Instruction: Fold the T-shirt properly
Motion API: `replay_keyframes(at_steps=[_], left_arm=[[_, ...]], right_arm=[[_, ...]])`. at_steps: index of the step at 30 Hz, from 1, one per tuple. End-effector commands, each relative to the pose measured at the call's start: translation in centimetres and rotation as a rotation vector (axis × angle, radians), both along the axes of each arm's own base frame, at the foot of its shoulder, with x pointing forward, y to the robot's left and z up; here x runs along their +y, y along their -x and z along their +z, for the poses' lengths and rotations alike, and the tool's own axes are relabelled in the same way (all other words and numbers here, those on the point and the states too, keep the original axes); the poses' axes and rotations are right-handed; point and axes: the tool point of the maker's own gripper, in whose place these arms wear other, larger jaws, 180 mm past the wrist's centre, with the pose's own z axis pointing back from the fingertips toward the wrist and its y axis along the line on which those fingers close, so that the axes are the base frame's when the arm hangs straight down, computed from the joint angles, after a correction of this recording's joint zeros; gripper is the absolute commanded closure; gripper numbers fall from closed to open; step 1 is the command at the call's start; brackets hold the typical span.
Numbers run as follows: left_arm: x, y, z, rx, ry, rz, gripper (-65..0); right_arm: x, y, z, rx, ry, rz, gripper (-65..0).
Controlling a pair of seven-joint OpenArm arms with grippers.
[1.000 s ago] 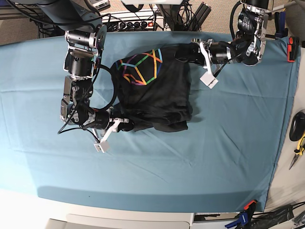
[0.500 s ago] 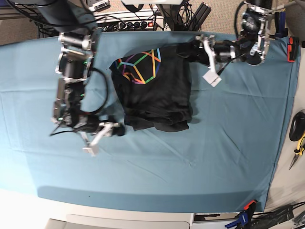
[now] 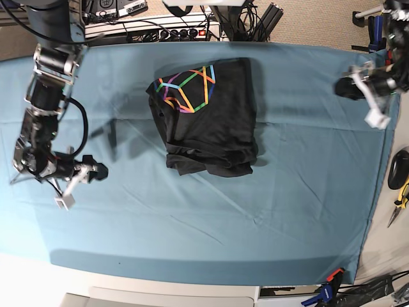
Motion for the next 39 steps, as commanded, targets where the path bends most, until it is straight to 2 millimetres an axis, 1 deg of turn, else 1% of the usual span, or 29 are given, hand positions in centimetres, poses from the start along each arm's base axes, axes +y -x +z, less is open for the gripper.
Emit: replay_keyframes(at_steps=[1, 3, 5, 8, 11, 14, 18, 22, 25, 29, 31, 33, 36, 39], left_arm=[[0.8, 0.0, 1.5, -0.041, -0.017, -0.010, -27.0], [1.8, 1.6, 2.3, -0.049, -0.040, 0.006, -27.0], [2.5, 3.4, 3.1, -0.047, -0.057, 0.029, -27.0], [2.4, 5.7, 4.2, -0.054, -0.066, 0.028, -27.0], [1.6, 7.8, 4.9, -0.050, -0.068, 0.027, -27.0], [-0.1, 10.2, 4.9, -0.010, -0.038, 0.017, -27.0], [-2.5, 13.4, 4.7, 0.038, 0.045, 0.018, -27.0], [-3.7, 16.3, 4.2, 0.101, 0.096, 0.044, -27.0], [-4.5, 18.2, 3.9, 0.148, 0.123, 0.063, -27.0], [-5.7, 20.9, 3.5, 0.226, 0.160, 0.085, -27.0], [-6.9, 22.7, 3.2, 0.286, 0.193, 0.078, -27.0], [-8.5, 24.8, 3.0, 0.341, 0.238, 0.035, -27.0], [-10.9, 28.2, 2.0, 0.447, 0.300, -0.027, -27.0], [-12.9, 31.2, 0.1, 0.539, 0.332, -0.068, -27.0]], right_arm=[[-1.1, -0.3, 1.6, -0.039, -0.013, -0.007, -24.5], [-1.0, 1.4, 1.0, -0.013, -0.068, -0.001, -24.5], [-1.2, 3.1, -0.1, 0.009, -0.080, -0.005, -24.5], [-1.1, 6.2, -1.7, 0.032, -0.086, 0.003, -24.5], [-0.9, 9.7, -2.7, 0.047, -0.060, 0.025, -24.5], [-0.7, 13.6, -3.0, 0.060, -0.010, 0.058, -24.5], [-0.2, 18.8, -2.6, 0.082, 0.074, 0.119, -24.5], [0.4, 23.7, -1.7, 0.117, 0.137, 0.173, -24.5], [1.3, 27.1, -1.6, 0.157, 0.133, 0.202, -24.5], [2.5, 32.3, -3.0, 0.266, 0.084, 0.191, -24.5], [3.4, 35.0, -3.8, 0.327, 0.047, 0.175, -24.5], [4.1, 37.5, -4.5, 0.388, 0.007, 0.143, -24.5], [4.6, 40.4, -5.5, 0.469, -0.046, 0.086, -24.5], [3.9, 42.6, -7.1, 0.553, -0.079, 0.028, -24.5]])
